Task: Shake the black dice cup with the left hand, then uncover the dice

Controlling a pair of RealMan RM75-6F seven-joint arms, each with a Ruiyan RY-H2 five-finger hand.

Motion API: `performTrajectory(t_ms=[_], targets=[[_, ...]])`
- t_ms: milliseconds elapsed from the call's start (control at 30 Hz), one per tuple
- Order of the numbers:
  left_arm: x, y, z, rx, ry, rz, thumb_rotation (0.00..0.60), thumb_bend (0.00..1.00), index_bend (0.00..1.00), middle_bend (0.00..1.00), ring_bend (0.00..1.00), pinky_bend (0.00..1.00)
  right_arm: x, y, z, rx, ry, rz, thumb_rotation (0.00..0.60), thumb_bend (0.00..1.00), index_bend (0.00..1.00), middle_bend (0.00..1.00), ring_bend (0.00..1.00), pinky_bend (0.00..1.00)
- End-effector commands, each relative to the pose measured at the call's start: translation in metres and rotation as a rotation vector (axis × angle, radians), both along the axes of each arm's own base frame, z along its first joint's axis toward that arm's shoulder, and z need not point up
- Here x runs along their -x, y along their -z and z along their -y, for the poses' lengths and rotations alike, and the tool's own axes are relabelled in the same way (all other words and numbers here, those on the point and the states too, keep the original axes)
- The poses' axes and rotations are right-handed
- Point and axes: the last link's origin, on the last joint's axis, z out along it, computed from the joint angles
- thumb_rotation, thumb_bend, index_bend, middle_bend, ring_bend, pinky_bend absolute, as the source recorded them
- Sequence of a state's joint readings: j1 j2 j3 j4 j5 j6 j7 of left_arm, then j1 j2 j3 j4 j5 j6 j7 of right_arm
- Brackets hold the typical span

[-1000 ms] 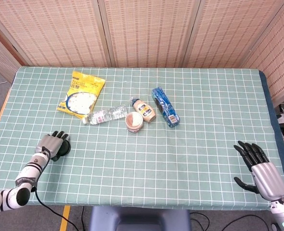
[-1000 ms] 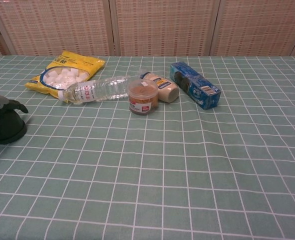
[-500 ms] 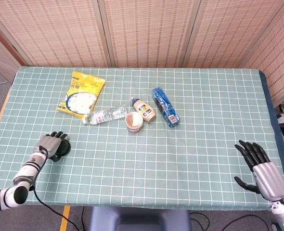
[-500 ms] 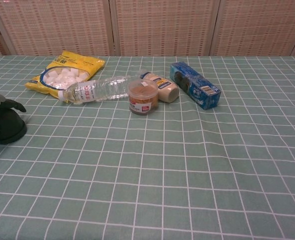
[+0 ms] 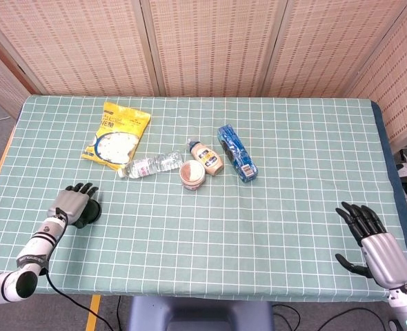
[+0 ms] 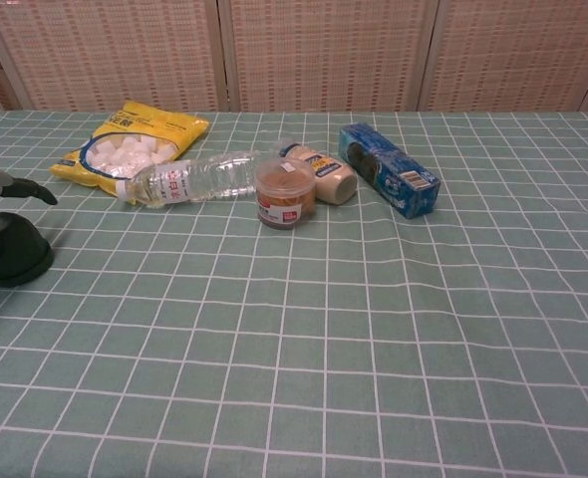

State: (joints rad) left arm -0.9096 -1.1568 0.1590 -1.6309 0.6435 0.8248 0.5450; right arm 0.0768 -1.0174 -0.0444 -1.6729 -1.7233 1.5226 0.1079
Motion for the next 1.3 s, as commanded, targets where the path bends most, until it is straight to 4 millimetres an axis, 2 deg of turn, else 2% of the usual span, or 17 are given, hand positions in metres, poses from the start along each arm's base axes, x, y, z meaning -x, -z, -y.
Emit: performTrajectory(t_ms=[33, 167, 433, 767, 900, 1033, 1300], targets=[[0.000, 0.000, 0.001, -0.008, 0.015, -0.007, 0.600, 0.33, 0.03, 0.09, 0.02, 0.14, 0.000, 0.000, 0.000, -0.001, 0.001, 0.001, 0.600, 0.15, 0.00, 0.00, 0.00, 0.00], [0.000, -0.002, 0.005, -0.016, 0.035, -0.014, 0.600, 0.33, 0.12, 0.14, 0.06, 0.14, -0.001, 0.000, -0.001, -0.003, -0.001, 0.003, 0.600, 0.15, 0.00, 0.00, 0.00, 0.00], [0.000, -0.002, 0.007, -0.034, 0.069, -0.043, 0.600, 0.33, 0.21, 0.30, 0.27, 0.17, -0.001, 0.000, -0.002, -0.012, 0.000, 0.002, 0.600, 0.15, 0.00, 0.00, 0.00, 0.00], [0.001, 0.000, 0.006, -0.038, 0.077, -0.036, 0.600, 0.33, 0.43, 0.41, 0.34, 0.21, 0.000, 0.000, -0.002, -0.010, 0.002, -0.001, 0.600, 0.15, 0.00, 0.00, 0.00, 0.00], [-0.001, 0.000, 0.006, -0.044, 0.084, -0.023, 0.600, 0.34, 0.50, 0.49, 0.40, 0.25, 0.000, 0.000, -0.002, -0.012, 0.002, -0.003, 0.600, 0.15, 0.00, 0.00, 0.00, 0.00], [-0.004, -0.002, 0.007, -0.047, 0.089, 0.004, 0.600, 0.35, 0.53, 0.52, 0.45, 0.27, 0.000, 0.000, -0.002, -0.010, 0.003, -0.004, 0.600, 0.15, 0.00, 0.00, 0.00, 0.00], [-0.010, -0.006, 0.008, -0.062, 0.107, 0.033, 0.600, 0.35, 0.55, 0.55, 0.48, 0.32, -0.001, 0.001, -0.002, -0.015, 0.002, -0.008, 0.600, 0.15, 0.00, 0.00, 0.00, 0.00]])
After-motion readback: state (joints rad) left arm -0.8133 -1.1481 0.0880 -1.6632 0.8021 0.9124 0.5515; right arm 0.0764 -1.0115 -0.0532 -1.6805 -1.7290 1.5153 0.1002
